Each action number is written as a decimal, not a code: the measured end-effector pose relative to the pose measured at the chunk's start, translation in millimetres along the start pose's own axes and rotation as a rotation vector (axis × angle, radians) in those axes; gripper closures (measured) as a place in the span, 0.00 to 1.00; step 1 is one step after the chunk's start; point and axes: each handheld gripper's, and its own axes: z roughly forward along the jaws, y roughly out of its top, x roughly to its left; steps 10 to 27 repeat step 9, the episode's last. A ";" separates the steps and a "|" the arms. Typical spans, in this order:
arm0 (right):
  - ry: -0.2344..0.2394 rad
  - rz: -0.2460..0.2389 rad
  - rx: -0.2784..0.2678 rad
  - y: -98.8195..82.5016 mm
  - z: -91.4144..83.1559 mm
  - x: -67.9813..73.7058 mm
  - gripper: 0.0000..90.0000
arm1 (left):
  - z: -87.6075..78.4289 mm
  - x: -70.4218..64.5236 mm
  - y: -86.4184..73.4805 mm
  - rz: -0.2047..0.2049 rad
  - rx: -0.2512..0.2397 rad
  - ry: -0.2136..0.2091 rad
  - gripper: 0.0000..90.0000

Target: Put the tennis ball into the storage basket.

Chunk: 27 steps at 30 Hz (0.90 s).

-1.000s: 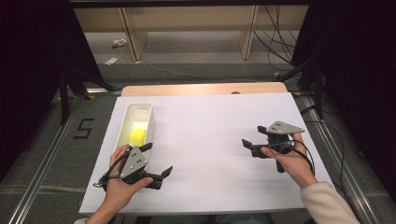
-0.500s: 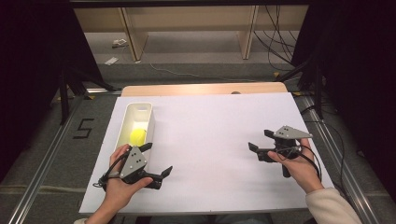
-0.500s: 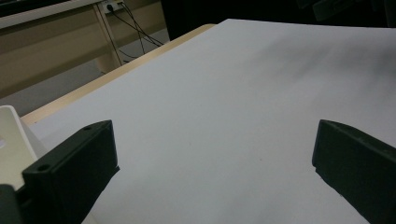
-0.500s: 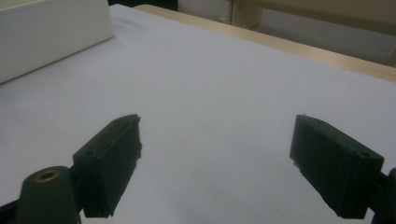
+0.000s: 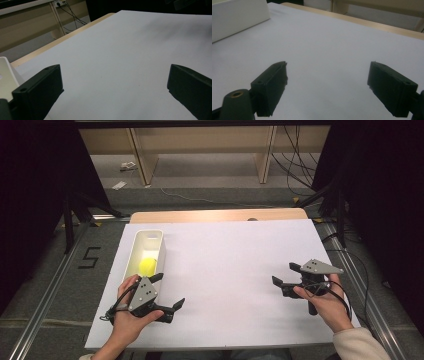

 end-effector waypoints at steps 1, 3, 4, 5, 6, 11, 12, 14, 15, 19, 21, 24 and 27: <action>-0.001 -0.001 0.000 -0.2 -0.1 -0.1 0.19 | 0.0 -0.2 -0.1 -0.001 0.000 -0.001 0.00; 0.001 0.003 -0.001 -0.3 0.4 0.5 0.19 | 0.1 -0.9 0.2 0.001 0.000 -0.001 0.00; 0.001 0.003 -0.001 -0.3 0.4 0.5 0.19 | 0.1 -0.9 0.2 0.001 0.000 -0.001 0.00; 0.006 0.003 0.001 -0.6 1.7 1.1 0.19 | 0.1 -1.0 0.3 0.002 0.000 -0.002 0.00; 0.007 0.001 0.001 -0.7 2.0 1.2 0.19 | 0.2 -0.8 0.4 0.002 0.001 -0.001 0.00; 0.007 0.003 0.001 -0.7 2.1 1.2 0.19 | 0.3 -0.3 0.6 0.001 0.000 0.000 0.00; 0.007 0.003 0.001 -0.7 2.1 1.2 0.19 | 0.3 -0.3 0.6 0.001 0.000 0.000 0.00; 0.007 0.003 0.001 -0.7 2.1 1.2 0.19 | 0.3 -0.3 0.6 0.001 0.000 0.000 0.00; 0.007 0.003 0.001 -0.7 2.1 1.2 0.19 | 0.3 -0.3 0.6 0.001 0.000 0.000 0.00; 0.007 0.003 0.001 -0.7 2.1 1.2 0.19 | 0.3 -0.3 0.6 0.001 0.000 0.000 0.00; 0.007 0.003 0.001 -0.7 2.1 1.2 0.19 | 0.3 -0.3 0.6 0.001 0.000 0.000 0.00; 0.007 0.003 0.001 -0.7 2.1 1.2 0.19 | 0.3 -0.3 0.6 0.001 0.000 0.000 0.00; 0.007 0.003 0.001 -0.7 2.1 1.2 0.19 | 0.3 -0.3 0.6 0.001 0.000 0.000 0.00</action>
